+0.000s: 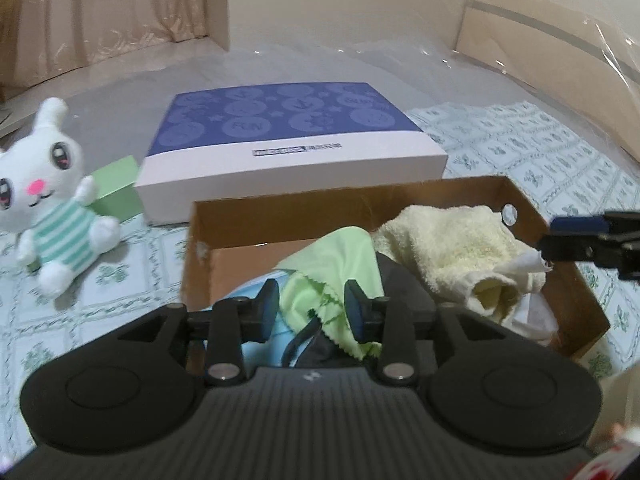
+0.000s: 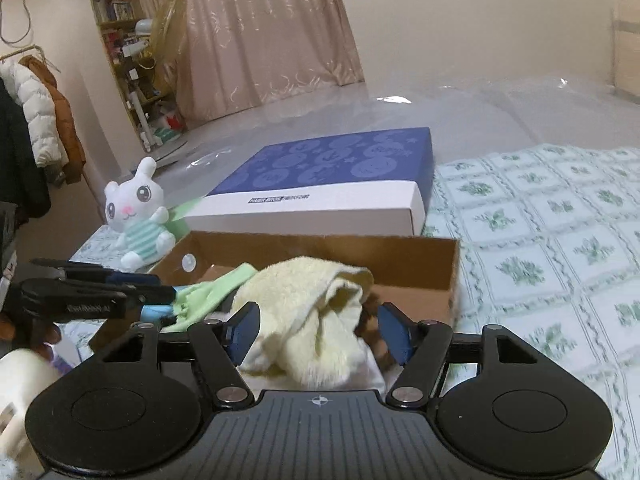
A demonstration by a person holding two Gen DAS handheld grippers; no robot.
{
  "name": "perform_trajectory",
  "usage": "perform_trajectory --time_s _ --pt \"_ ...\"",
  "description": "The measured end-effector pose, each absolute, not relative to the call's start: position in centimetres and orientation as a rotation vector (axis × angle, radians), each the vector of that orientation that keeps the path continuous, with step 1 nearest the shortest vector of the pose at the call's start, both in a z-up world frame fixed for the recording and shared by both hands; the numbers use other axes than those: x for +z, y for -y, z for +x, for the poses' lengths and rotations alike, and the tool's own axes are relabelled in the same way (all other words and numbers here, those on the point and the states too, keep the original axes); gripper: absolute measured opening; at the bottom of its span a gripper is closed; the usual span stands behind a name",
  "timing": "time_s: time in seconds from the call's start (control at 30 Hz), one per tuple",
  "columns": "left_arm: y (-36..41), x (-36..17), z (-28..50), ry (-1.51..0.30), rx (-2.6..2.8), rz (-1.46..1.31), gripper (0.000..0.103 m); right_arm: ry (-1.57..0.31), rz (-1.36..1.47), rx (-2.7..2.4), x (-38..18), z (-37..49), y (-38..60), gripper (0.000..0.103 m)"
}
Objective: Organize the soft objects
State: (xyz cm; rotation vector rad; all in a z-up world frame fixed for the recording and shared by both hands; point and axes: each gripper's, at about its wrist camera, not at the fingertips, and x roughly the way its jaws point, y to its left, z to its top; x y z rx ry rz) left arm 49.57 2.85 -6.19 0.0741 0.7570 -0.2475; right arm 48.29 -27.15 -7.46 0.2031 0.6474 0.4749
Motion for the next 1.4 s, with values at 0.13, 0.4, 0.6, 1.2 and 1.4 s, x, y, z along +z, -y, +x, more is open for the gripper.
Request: perform_trajectory --time_s 0.13,0.4,0.6,1.2,1.4 --pt "-3.6 -4.7 47.6 -0.752 -0.211 0.056 0.056 -0.641 0.167 0.435 -6.7 46.1 27.2 0.068" --pt "-4.5 -0.9 41.5 -0.689 -0.162 0.063 0.079 -0.593 0.117 0.341 -4.4 39.6 27.1 0.068" --pt "-4.7 2.1 35.4 -0.607 -0.122 0.075 0.083 -0.565 0.146 0.288 -2.6 34.3 27.2 0.068" --pt "-3.2 7.2 19.1 -0.582 -0.03 0.031 0.083 -0.566 0.23 0.299 1.7 22.7 25.1 0.068" --pt "-2.8 7.2 14.7 -0.59 -0.021 0.028 0.083 -0.582 0.223 0.331 2.0 18.8 24.2 0.068"
